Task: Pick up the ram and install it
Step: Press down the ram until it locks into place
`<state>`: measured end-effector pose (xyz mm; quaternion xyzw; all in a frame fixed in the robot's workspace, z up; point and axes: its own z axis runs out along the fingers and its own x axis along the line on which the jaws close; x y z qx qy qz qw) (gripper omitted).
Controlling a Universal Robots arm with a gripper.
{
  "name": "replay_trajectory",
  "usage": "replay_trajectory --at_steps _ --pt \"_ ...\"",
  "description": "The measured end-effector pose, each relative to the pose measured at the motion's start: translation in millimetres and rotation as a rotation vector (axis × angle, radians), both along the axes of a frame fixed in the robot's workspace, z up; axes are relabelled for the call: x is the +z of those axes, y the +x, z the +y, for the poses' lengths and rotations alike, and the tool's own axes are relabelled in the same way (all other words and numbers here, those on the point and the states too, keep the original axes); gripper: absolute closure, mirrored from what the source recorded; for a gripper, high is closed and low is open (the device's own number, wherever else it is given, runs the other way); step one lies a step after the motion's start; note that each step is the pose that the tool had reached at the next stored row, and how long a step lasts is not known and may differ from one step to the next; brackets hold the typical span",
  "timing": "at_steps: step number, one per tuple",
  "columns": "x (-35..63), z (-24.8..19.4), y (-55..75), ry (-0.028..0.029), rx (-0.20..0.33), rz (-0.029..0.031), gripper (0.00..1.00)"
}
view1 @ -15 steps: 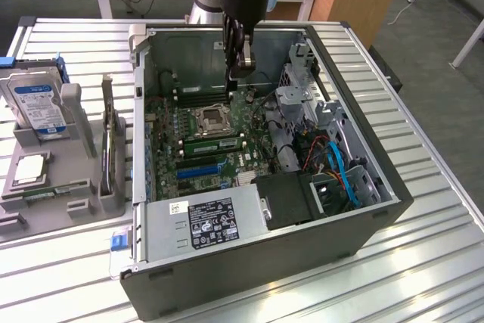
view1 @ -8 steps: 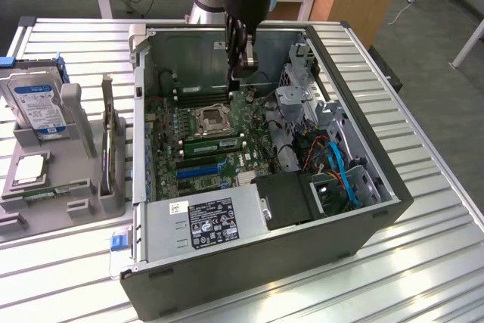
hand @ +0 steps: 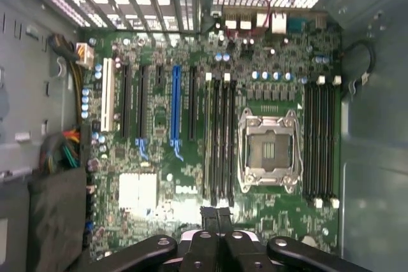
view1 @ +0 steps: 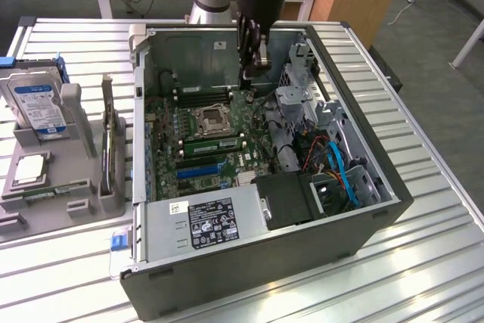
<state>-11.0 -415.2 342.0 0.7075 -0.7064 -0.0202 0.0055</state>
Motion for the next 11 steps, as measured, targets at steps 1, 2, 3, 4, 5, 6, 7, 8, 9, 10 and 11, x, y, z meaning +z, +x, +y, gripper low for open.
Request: replay_trajectory --at_steps 1,2,3,4,5,6,7,8,9,10,11 --pt "0.1 0.0 3.1 -0.0001 0.0 0.0 0.9" --pt "0.0 0.0 5.6 -0.0001 0.0 0.0 0.9" --pt "0.0 0.0 7.7 0.0 0.0 0.0 0.9" --pt "0.0 0.0 9.5 0.0 0.0 0.0 0.9" --pt "0.0 0.0 10.7 0.0 0.0 0.0 0.9" --pt "0.0 0.0 11.2 0.0 0.0 0.0 0.9" --pt "0.0 0.1 11.2 0.0 0.0 0.0 0.9" --pt "0.0 0.0 11.2 0.0 0.0 0.0 0.9" --pt "0.0 0.0 11.2 0.0 0.0 0.0 0.9" --pt "0.0 0.0 11.2 0.0 0.0 0.0 0.9" --pt "0.0 0.0 11.2 0.0 0.0 0.0 0.9"
